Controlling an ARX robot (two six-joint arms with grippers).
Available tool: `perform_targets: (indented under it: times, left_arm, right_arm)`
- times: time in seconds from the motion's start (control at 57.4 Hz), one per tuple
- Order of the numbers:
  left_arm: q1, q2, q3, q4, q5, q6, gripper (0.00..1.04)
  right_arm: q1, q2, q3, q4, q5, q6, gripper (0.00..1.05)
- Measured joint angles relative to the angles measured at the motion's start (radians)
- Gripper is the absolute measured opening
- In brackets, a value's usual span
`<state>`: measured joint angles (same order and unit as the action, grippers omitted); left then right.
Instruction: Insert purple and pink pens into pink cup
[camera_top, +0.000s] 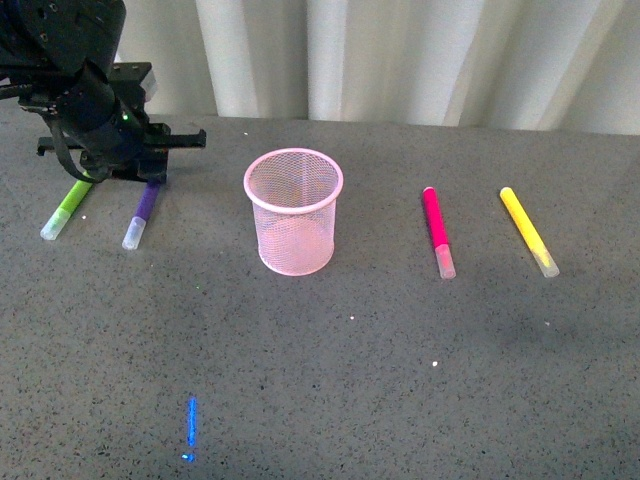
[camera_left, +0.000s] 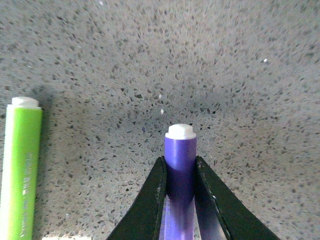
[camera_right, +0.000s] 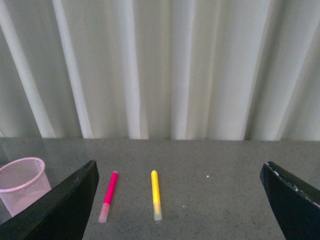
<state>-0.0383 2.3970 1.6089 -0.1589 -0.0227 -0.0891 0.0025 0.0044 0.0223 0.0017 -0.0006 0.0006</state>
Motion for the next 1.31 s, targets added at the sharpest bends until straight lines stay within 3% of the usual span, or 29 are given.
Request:
perform_targets:
  times: [0.348,0.592,0.871,1.132,1.306]
  left_arm:
    - [0.019,-0.32,-0.225,0.19,0.021,-0.061,0.13]
    - [0.0,-0.54,-0.479,0.476,0.014,-0.187,0.13]
    - [-0.119,-0.626,-0.647,0.792,-0.054,-0.353,0.13]
    - [-0.266,-0.519,-0.683,1.035,-0.075,-0.425,0.13]
    - [-0.297,-0.437,-0.713,1.175,-0.088,-0.455,0.13]
  right_arm:
    - [0.0,0.0,0.0,0.0,0.0,0.0,0.98]
    - [0.0,0.0,0.0,0.0,0.0,0.0,0.98]
    - [0.0,0.0,0.0,0.0,0.0,0.0,0.98]
    - [0.0,0.0,0.0,0.0,0.0,0.0,0.98]
    - [0.0,0.0,0.0,0.0,0.0,0.0,0.98]
